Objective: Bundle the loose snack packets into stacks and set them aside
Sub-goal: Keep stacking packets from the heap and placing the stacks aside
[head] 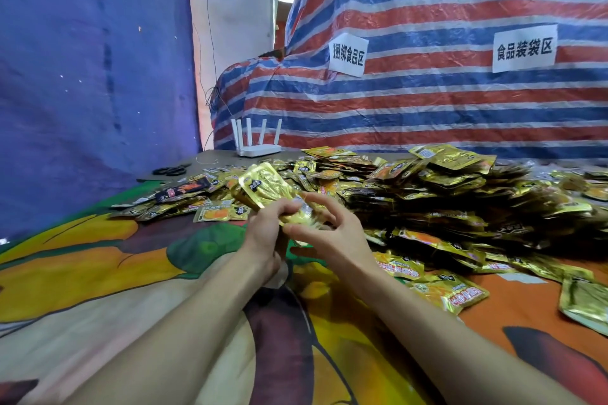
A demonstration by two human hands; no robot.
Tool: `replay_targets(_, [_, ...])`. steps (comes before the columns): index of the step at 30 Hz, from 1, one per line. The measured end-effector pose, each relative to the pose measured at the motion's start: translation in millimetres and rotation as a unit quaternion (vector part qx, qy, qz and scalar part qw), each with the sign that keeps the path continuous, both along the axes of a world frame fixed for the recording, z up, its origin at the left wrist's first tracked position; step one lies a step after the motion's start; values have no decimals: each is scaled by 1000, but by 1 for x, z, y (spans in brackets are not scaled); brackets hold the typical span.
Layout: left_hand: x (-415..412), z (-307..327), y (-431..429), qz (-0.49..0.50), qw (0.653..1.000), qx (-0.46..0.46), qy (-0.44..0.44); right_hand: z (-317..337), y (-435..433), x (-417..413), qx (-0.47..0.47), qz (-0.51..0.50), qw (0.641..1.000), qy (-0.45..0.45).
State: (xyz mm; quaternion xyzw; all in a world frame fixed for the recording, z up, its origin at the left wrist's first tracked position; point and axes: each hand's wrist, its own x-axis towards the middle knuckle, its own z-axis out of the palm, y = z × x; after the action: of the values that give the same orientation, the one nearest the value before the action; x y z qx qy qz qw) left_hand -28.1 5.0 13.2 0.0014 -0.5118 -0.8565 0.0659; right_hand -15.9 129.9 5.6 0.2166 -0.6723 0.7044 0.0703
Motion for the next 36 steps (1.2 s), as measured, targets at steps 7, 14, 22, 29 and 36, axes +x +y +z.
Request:
replay_targets(7, [-4, -7, 10, -14, 999, -25, 18, -4, 0, -4, -10, -35, 998, 42])
replay_targets(14, [-3, 0, 10, -93, 993, 70, -13, -2, 2, -7, -52, -25, 998, 17])
replay_targets(22, [-1, 0, 0, -126, 976, 175, -29, 5, 6, -10, -124, -13, 989, -83])
replay_targets(29, [-7, -5, -1, -148, 983, 109, -19, -2, 4, -9, -48, 2, 993, -107])
replay_targets(36, [2, -2, 3, -145, 988, 22, -36, 7, 9, -11, -45, -28, 988, -144])
